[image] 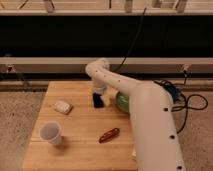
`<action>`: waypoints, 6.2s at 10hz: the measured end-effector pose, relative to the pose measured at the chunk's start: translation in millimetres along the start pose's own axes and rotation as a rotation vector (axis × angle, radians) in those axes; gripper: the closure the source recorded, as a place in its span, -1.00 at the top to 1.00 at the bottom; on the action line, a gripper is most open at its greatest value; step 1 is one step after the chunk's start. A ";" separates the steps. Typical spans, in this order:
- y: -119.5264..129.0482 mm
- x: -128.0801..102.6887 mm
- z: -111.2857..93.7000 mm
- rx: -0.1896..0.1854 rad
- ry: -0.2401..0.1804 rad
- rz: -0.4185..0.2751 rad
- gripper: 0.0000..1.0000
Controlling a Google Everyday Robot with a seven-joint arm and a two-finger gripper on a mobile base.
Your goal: Place the eraser on the white sponge
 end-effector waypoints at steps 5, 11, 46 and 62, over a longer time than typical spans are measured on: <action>-3.1 -2.4 6.4 -0.004 -0.007 -0.002 0.59; -6.4 -4.4 14.8 -0.005 -0.018 0.000 0.36; -99.3 -164.4 -44.1 -0.001 0.127 -0.393 -0.99; -89.0 -167.7 -52.4 0.025 0.165 -0.477 -0.76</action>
